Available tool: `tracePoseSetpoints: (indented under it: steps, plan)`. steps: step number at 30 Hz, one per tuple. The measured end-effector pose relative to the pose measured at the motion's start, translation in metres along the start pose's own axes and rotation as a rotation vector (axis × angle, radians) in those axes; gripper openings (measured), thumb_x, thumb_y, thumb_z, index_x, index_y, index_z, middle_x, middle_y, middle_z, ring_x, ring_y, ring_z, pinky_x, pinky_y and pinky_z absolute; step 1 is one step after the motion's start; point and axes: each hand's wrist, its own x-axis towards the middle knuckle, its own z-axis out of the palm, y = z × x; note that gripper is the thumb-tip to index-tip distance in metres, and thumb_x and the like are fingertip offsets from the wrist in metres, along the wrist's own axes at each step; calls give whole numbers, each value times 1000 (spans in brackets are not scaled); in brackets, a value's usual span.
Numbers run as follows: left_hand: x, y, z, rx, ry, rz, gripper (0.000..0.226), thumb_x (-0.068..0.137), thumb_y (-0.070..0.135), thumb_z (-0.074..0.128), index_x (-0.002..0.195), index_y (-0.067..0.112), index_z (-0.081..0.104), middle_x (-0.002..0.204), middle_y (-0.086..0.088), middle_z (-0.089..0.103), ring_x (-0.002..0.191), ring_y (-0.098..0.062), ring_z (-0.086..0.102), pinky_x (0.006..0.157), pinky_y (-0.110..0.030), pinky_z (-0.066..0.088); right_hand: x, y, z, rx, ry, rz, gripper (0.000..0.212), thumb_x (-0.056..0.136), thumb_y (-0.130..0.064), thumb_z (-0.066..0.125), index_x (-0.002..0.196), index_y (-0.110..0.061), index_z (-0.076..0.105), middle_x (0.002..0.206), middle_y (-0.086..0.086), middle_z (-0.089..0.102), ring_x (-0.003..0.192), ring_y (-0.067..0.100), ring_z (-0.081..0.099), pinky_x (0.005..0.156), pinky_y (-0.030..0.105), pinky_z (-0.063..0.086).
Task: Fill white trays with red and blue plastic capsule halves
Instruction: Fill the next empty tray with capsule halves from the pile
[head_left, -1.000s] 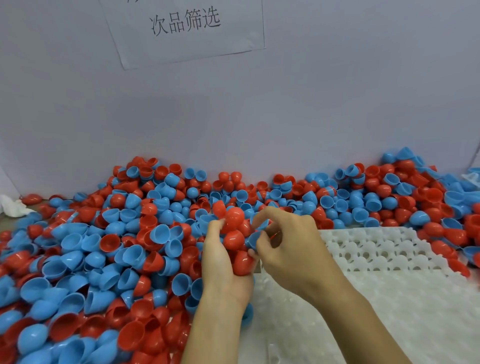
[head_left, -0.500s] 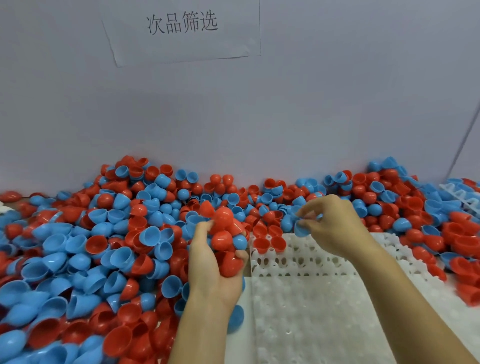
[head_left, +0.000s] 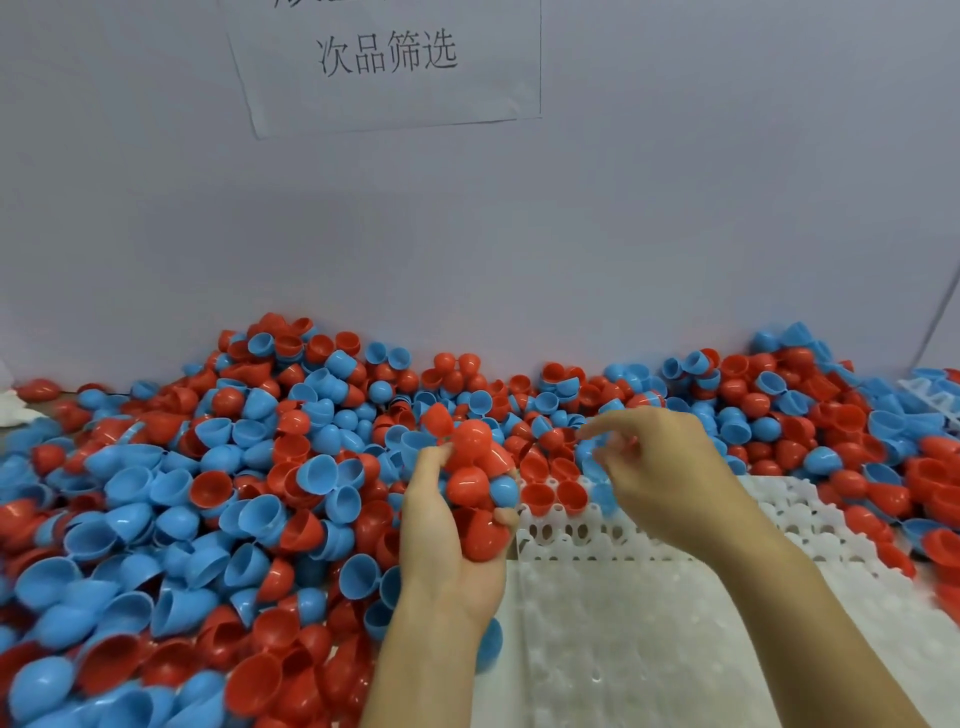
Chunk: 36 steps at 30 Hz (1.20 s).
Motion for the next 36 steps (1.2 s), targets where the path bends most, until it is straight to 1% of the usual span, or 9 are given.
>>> tracePoseSetpoints:
  steps: [3,7,10,14,17,20,24,30,36]
  plan:
    - [-1,-2,3,94,-34,26,20,94,25,56,90,9,66,62,-3,58,45,-9,49,34,-19,36,-10,-32,-4,325,-66,-93,12,93,-27,68,99,-34,75,81,-16,72,77,-3,66,66,13,54]
    - [1,-11,4,262,-1,94,37,96,33,56,119,5,65,89,-9,70,60,-15,63,42,-24,43,-22,-53,5,513,-130,-118,10,93,-26,66,89,-27,75,77,-4,71,73,11,66,70,29,56]
    - [3,-16,3,304,34,99,41,97,39,57,122,7,65,99,-13,74,72,-22,68,49,-28,48,-27,-54,8,614,-133,-150,11,88,-19,72,81,-25,75,69,-6,64,61,3,58,57,16,49]
    - [3,-17,3,335,79,118,27,97,29,60,113,9,66,76,-7,72,57,-16,67,43,-26,45,-23,-50,13,565,28,-122,7,90,-22,71,84,-23,75,75,-9,70,74,4,64,69,17,50]
    - [2,-18,4,373,112,149,19,93,27,64,106,12,65,69,-5,70,50,-14,64,39,-25,43,-21,-46,15,480,89,-110,15,91,-22,70,76,-19,71,68,-9,69,69,3,63,66,14,49]
    - [3,-19,3,390,125,159,20,94,27,62,106,13,68,80,-8,75,61,-19,71,48,-30,52,-23,-47,16,408,13,-131,18,93,-24,68,76,-21,74,67,-8,69,69,2,63,63,11,48]
    - [4,-18,1,359,137,131,27,96,28,60,110,8,69,90,-13,73,79,-26,69,66,-39,52,-26,-46,14,418,-139,-162,21,93,-9,63,102,-22,76,83,-15,68,82,-13,61,58,3,46]
    - [4,-21,4,395,129,144,20,99,29,58,97,12,68,69,-7,70,52,-14,63,43,-27,46,-24,-46,15,180,14,-262,19,81,-6,69,85,-23,76,68,-13,61,85,0,55,60,25,52]
    - [6,-16,0,361,144,150,19,95,26,63,103,10,66,75,-8,69,48,-12,60,36,-22,41,-10,-24,-9,286,186,-97,19,87,0,68,97,-14,78,73,-17,66,71,-3,64,66,7,50]
